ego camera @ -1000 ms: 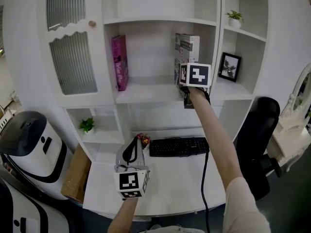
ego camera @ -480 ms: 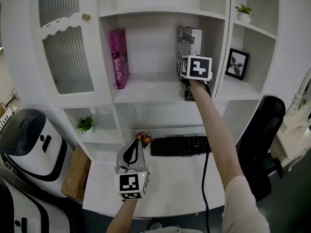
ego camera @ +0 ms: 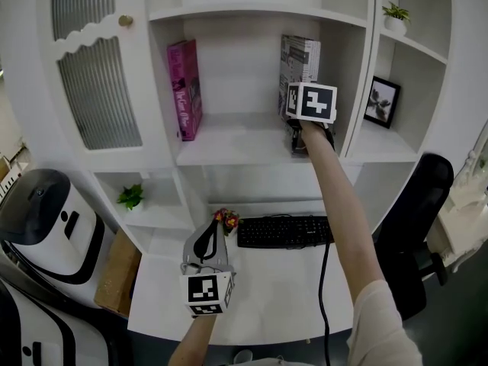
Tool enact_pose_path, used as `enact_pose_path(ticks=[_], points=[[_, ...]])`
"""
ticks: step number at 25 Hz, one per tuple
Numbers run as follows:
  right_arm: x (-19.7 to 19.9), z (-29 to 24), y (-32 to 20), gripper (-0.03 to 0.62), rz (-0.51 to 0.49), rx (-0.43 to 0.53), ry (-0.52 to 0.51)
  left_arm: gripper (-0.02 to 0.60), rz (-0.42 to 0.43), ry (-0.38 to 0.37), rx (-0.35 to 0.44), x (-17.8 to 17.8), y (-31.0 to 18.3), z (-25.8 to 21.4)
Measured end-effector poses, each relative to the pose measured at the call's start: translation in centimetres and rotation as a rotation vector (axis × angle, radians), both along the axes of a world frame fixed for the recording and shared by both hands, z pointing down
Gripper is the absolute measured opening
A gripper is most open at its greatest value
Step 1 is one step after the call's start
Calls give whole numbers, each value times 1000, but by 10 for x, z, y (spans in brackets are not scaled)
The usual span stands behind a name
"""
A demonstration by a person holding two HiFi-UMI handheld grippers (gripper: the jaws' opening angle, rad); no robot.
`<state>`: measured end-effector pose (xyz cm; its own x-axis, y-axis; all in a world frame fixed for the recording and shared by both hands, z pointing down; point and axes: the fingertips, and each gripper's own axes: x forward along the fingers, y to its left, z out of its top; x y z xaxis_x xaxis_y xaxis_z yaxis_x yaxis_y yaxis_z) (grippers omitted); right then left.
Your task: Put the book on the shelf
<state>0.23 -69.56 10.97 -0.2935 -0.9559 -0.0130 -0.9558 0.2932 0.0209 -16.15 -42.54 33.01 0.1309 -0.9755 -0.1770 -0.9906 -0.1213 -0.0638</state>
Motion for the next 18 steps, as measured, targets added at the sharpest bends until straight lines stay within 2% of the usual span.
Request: enact_pose_path(ticks=[12,14,16,18], points=[[-5,0,-3,150,-7,31,34,3,-18,0,-9,-13,-7,4],[-8,5,-2,166,-15,26,49,3,-12,1,-9,-11,-6,4],[-11,10,0,234,-31,18,44,3,-7,1,-9,-10,-6,3],[-15,12,4,269,-46,21,33,3,-3,-5,-6,-8,-5,2]])
